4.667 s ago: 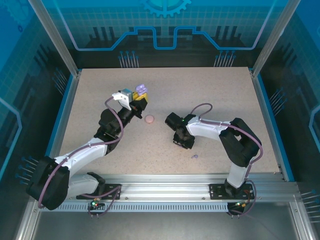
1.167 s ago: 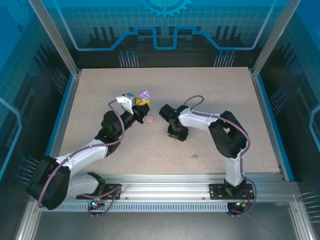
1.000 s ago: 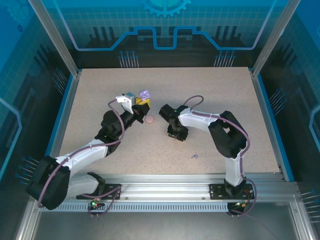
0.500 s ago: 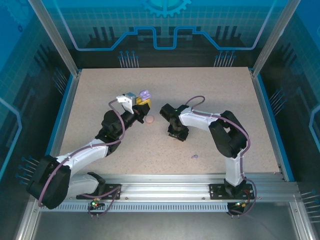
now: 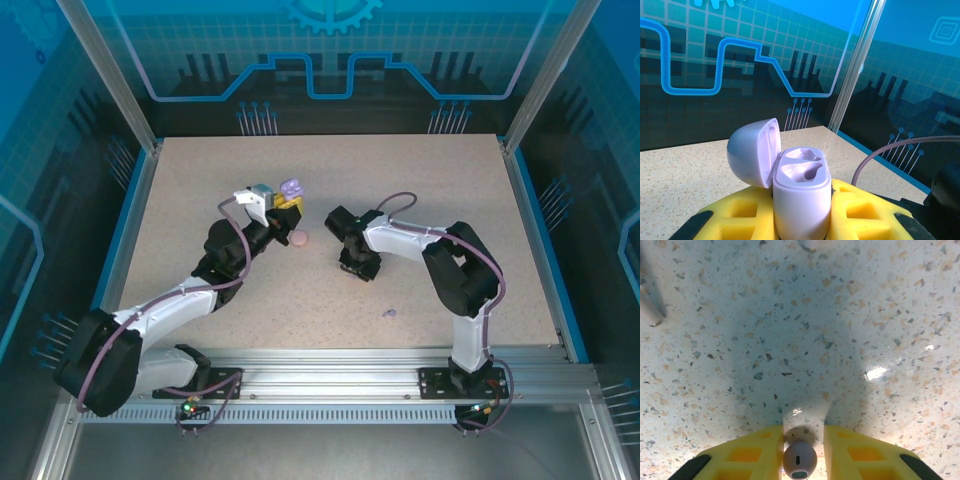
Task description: Insert the wireless bluetooth earbuds into the charging case
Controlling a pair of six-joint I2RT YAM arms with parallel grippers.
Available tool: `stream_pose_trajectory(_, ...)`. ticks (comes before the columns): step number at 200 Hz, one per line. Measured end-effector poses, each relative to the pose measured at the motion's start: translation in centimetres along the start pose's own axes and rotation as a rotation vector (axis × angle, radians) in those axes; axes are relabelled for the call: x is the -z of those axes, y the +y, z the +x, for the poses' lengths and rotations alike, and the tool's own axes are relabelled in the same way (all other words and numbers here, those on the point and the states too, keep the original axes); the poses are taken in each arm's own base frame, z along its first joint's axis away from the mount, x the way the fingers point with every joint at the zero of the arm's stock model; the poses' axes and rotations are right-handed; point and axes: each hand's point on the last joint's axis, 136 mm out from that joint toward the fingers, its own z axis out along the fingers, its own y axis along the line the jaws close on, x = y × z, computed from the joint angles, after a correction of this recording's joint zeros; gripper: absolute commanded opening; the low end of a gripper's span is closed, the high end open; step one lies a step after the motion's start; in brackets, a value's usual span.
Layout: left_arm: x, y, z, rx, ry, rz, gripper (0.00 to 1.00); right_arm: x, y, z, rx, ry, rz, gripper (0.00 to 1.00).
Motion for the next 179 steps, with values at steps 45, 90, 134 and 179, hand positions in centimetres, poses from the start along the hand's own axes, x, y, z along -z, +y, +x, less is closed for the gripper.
stream_pose_trajectory(45,-0.1,-0.1,0.2,0.001,0.006,0.002,0.00,0.0,0.2,0.0,0.015,0.006,-0.013,0.18)
stream_pose_trajectory(90,-0.1,-0.1,0.3,0.001,0.007,0.003,0.00,0.1,1.2,0.0,0.113,0.026,-0.040,0.13)
stream_pose_trajectory(134,-0.1,-0.2,0.2,0.000,0.005,0.005,0.00,0.4,4.2,-0.6,0.418,0.023,-0.082,0.14)
stream_pose_trajectory(179,0.4,-0.6,-1.1,-0.005,-0.029,0.013,0.00,1.5,4.6,-0.4,0.808,0.005,-0.071,0.15)
